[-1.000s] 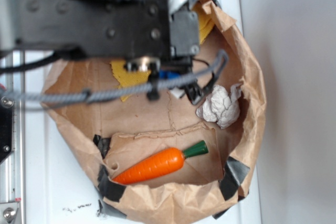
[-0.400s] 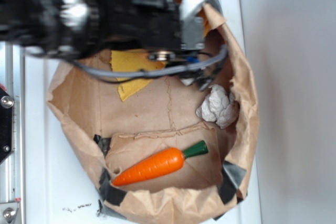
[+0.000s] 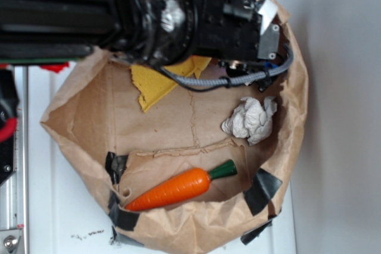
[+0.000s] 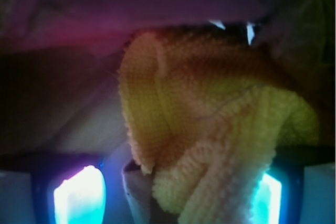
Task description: Grab the yellow cloth.
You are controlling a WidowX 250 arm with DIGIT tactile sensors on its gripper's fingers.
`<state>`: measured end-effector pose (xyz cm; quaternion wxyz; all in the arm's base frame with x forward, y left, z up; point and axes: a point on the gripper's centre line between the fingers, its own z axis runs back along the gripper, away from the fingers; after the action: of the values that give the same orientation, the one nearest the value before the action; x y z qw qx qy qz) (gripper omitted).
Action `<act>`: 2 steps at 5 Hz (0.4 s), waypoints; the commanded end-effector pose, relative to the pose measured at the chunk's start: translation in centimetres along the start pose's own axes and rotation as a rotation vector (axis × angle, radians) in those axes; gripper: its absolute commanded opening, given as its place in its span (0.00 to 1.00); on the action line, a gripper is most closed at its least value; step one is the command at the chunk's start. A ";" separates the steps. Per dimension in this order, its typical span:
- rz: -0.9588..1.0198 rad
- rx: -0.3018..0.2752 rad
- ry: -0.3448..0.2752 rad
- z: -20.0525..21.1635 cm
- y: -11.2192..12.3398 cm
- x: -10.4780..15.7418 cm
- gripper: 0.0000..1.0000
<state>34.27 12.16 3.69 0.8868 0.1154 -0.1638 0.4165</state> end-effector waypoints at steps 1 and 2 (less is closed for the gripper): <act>0.008 -0.168 -0.158 1.1 -3.2 4.4 0.00; -0.047 -0.220 -0.173 3.0 -2.2 3.6 0.00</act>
<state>36.31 10.90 4.52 0.9006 0.0753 -0.2145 0.3705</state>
